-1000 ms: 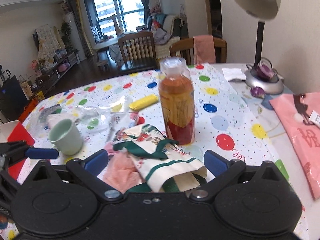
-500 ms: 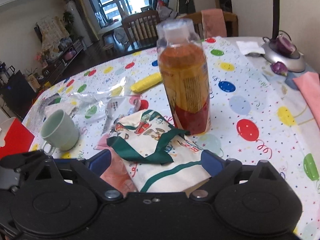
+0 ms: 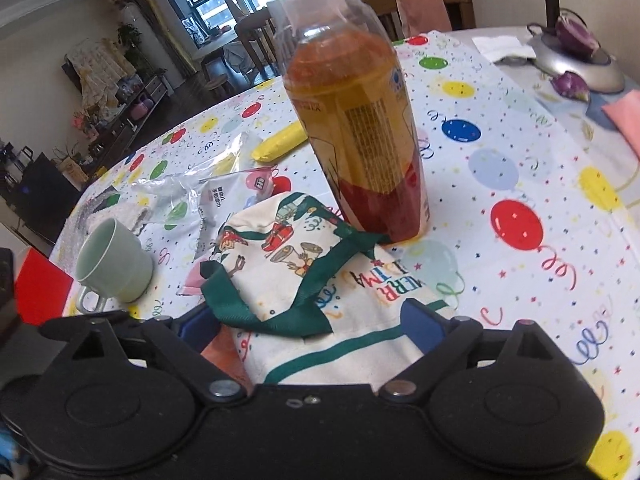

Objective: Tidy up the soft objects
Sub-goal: 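Grasp the pink bath puff with the left tool while the right tool grasps the printed bag, then lift the bath puff and printed bag and carry both over the red box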

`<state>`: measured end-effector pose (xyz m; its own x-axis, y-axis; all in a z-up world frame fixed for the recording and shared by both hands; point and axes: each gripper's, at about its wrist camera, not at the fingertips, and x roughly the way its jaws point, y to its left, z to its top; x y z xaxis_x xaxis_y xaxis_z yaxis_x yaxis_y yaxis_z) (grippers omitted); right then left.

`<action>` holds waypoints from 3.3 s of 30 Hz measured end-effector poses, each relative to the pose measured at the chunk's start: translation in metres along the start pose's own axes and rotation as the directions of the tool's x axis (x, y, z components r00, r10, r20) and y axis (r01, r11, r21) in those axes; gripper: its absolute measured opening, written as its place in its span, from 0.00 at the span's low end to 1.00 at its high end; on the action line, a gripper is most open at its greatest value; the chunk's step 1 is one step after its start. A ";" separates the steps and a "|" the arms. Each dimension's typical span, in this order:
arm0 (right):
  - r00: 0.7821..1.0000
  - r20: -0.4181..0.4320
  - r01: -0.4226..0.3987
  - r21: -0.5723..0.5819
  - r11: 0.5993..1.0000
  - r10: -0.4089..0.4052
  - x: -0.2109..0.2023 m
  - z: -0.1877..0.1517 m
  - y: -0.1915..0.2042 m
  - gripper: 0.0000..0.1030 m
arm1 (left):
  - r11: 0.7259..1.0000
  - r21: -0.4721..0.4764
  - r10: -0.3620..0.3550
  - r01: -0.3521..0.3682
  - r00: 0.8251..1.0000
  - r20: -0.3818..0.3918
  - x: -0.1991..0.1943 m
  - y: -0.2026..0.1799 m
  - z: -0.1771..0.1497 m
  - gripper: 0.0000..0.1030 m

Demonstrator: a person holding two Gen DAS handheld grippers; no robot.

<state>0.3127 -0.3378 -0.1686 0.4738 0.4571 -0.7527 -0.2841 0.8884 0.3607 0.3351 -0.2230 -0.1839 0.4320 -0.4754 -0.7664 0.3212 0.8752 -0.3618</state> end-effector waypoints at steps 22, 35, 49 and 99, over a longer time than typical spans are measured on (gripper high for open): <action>0.995 0.057 -0.092 0.176 0.980 0.083 -0.021 -0.011 -0.018 0.48 | 1.000 -0.015 0.010 -0.010 1.000 0.014 -0.008 -0.003 -0.002 0.44; 0.989 0.133 -0.093 0.156 0.983 0.072 -0.061 -0.026 0.006 0.39 | 0.996 0.077 0.040 -0.046 0.996 0.075 -0.044 -0.025 -0.020 0.34; 0.968 0.202 -0.173 0.111 0.979 0.148 -0.103 -0.036 0.051 0.35 | 0.997 0.057 0.047 -0.056 0.988 0.144 -0.122 -0.017 -0.053 0.32; 0.859 0.175 -0.403 -0.350 0.846 0.482 -0.067 0.001 0.422 0.30 | 0.892 -0.242 0.445 -0.381 0.836 0.322 -0.444 0.197 -0.128 0.32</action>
<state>0.1619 0.0067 0.0348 0.4161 0.8279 -0.3760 -0.7231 0.5520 0.4152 0.0990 0.1720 0.0173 0.7755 -0.0371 -0.6303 -0.0824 0.9838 -0.1593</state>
